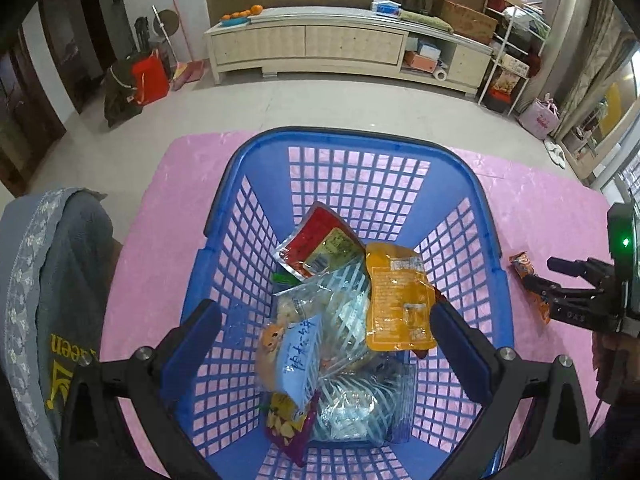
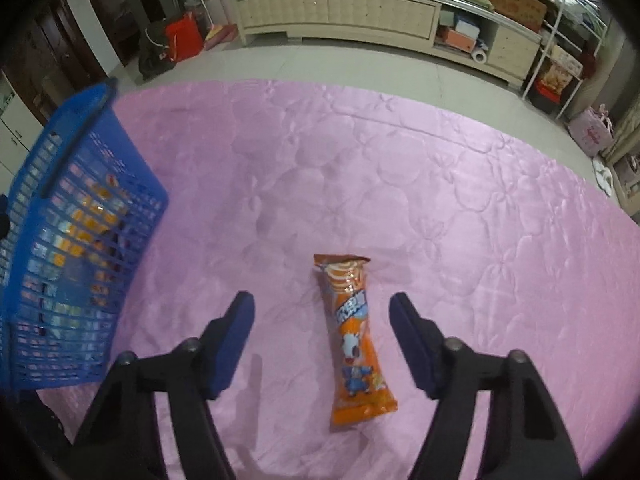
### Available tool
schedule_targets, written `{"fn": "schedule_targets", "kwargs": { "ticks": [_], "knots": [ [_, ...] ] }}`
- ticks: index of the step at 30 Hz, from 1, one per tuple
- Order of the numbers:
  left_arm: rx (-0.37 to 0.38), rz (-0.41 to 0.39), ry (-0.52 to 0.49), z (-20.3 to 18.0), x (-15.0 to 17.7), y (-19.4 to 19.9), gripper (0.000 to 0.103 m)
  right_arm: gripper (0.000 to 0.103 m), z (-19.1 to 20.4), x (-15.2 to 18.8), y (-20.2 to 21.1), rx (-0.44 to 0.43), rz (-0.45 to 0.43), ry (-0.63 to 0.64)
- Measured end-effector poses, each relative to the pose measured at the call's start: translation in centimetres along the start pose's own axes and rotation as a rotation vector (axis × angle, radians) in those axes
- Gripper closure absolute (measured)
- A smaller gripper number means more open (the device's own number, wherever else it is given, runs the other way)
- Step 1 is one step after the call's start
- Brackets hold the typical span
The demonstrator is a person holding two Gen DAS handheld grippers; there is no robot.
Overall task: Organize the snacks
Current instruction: 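Grasp the orange stick snack with the right gripper, then carry the stick snack into the basket and open the right gripper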
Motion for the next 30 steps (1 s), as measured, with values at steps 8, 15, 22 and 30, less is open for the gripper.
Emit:
{"fn": "schedule_targets", "kwargs": {
  "ticks": [8,15,22,30],
  "knots": [
    [-0.012,-0.003,-0.008,0.3,0.2,-0.4,0.0,0.082,0.0,1.4,-1.3,0.004,0.059,0.036],
    [0.003,-0.022,-0.01,0.2,0.8,1.0,0.0,0.087,1.3,1.1,2.4,-0.024,-0.023,0.044],
    [0.049,-0.077,-0.006,0.9,1.6,4.6,0.0,0.087,3.7,0.5,8.4,-0.027,-0.126,0.074],
    [0.068,-0.143,0.007,2.4,2.7,8.7,0.0,0.087,8.0,-0.2,14.3,-0.029,-0.216,0.142]
  ]
}}
Point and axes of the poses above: each gripper's, at about its wrist camera, not at the fingertips, and y roughly against the way its jaws point, z to its left, x to its underside, the point moved 1 cm from there along -y, roughly the way its jaws point, and after that the axes turned 4 degrees about y, right-handed, at the moved point
